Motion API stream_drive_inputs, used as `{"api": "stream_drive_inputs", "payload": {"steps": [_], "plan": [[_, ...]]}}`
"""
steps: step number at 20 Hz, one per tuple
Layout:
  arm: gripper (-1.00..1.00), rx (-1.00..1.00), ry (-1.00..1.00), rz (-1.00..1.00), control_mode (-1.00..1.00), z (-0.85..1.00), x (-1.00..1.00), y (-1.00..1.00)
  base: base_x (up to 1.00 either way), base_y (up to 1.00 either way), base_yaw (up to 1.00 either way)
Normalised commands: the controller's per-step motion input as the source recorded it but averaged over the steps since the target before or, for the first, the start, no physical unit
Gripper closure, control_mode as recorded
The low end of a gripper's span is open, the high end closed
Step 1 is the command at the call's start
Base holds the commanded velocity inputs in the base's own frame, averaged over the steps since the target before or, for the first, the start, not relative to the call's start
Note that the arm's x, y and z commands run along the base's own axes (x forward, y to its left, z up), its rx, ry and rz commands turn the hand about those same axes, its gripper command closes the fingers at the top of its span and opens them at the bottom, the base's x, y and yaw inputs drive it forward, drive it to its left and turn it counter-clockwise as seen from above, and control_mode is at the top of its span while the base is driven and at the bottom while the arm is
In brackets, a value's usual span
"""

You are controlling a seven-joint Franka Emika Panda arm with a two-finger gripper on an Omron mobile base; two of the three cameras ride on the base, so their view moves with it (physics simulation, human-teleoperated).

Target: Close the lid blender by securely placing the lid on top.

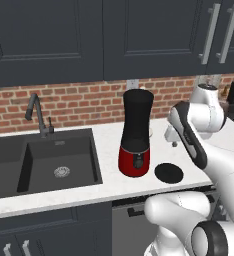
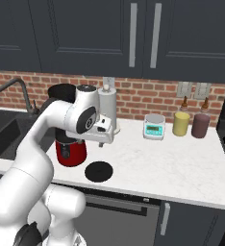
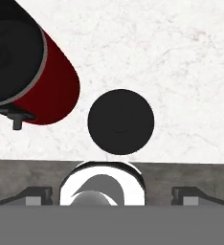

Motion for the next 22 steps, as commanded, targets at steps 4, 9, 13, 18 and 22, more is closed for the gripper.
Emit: {"api": "stream_drive_inputs", "payload": {"steps": [4, 9, 13, 18, 22], "plan": [[-1.00, -0.03, 0.03, 0.00, -1.00, -0.56, 0.00, -0.01, 0.00, 0.00, 0.00], [-1.00, -0.02, 0.02, 0.01, -1.00, -0.54, 0.00, 0.00, 0.00, 0.00, 0.00], [-1.00, 0.00, 0.00, 0.01, -1.00, -0.45, 0.00, 0.00, 0.00, 0.00, 0.00], [-1.00, 0.00, 0.00, 0.04, -1.00, -0.32, 0.00, 0.00, 0.00, 0.00, 0.00], [-1.00, 0.00, 0.00, 0.05, -1.00, -0.31, 0.00, 0.00, 0.00, 0.00, 0.00]]}}
